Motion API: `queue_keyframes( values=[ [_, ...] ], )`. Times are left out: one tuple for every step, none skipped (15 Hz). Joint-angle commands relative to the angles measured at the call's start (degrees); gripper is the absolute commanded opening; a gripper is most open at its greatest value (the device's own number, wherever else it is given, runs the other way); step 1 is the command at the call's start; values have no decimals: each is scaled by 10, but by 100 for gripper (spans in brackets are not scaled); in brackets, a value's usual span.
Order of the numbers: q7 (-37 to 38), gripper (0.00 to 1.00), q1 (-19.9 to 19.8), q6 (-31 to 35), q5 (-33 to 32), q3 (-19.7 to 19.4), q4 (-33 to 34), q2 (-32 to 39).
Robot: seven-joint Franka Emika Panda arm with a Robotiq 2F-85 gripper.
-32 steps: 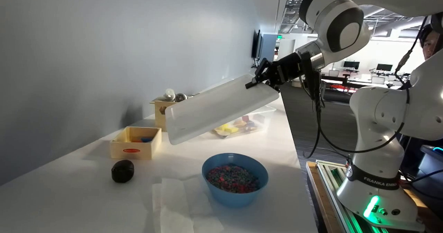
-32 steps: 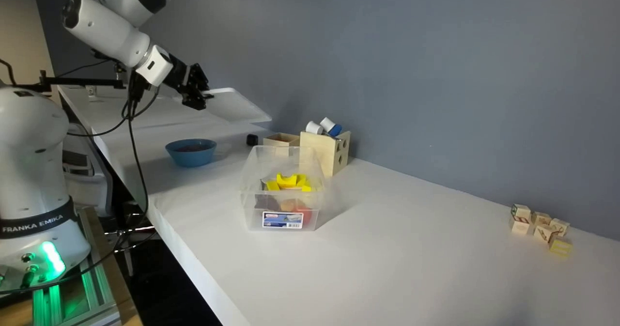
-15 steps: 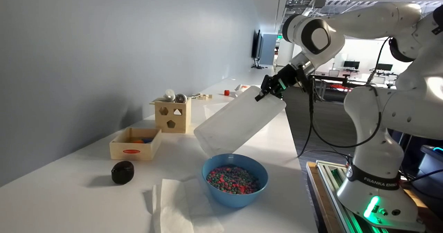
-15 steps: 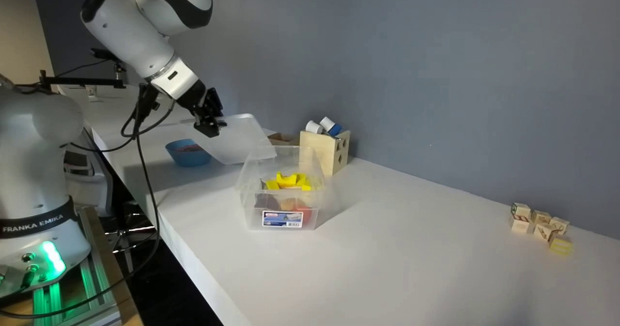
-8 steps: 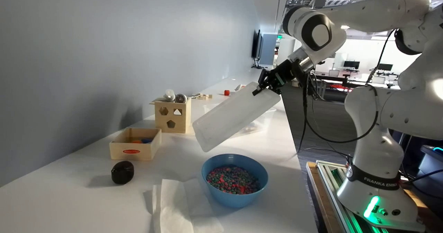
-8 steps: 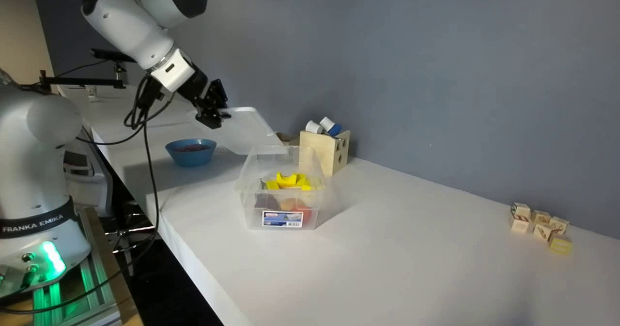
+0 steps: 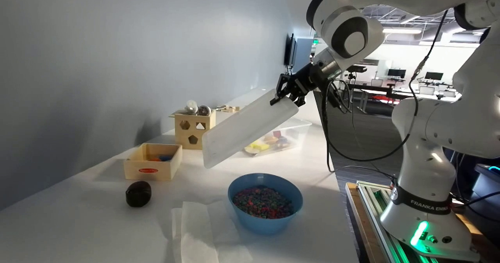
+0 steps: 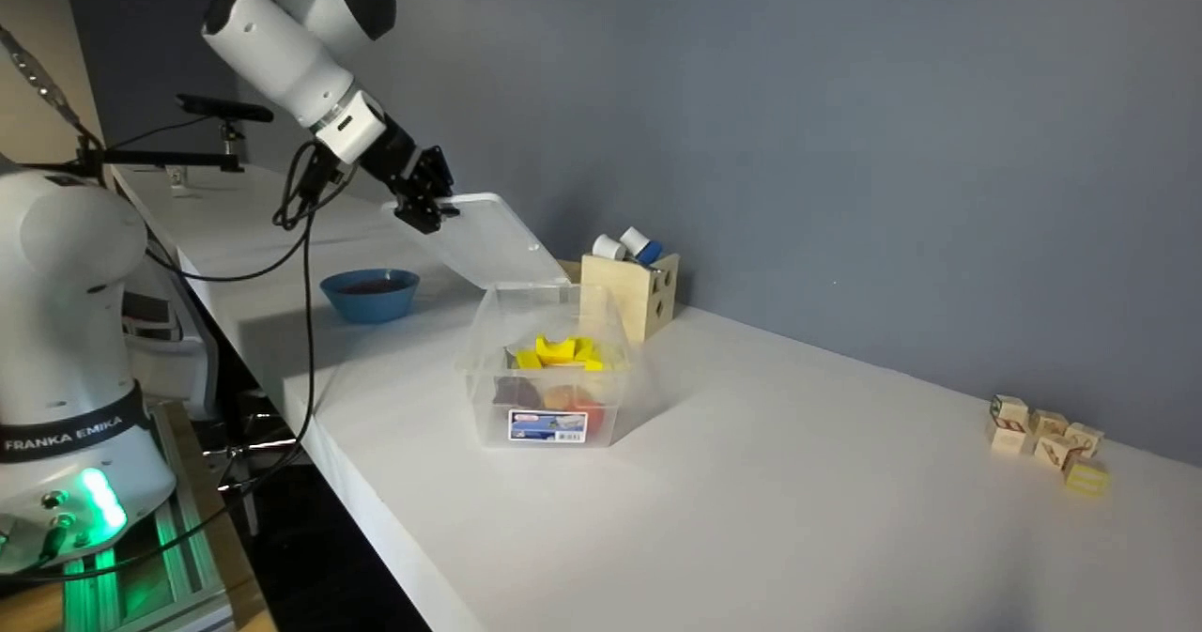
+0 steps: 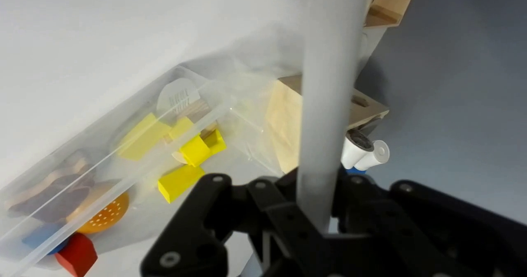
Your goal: Put the white lid on the clear container.
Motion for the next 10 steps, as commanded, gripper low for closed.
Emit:
queue_keyframes(
  values=[
    [61,1,-51,-2,-25,63,51,82],
    [63,1,-50,3,-27,69,61,98],
    [65,1,-49,4,-27,74,69,112],
    [64,1,-47,3,-25,77,75,126],
    [58,1,-40,3,-20,75,81,137],
    [52,1,-33,1,-15,71,82,144],
    [46,6,-38,-2,-15,70,62,117],
    [46,6,-36,-2,-15,70,66,129],
    [46,6,-35,-2,-15,70,69,137],
    [46,6,-35,-2,-15,70,71,141]
  ],
)
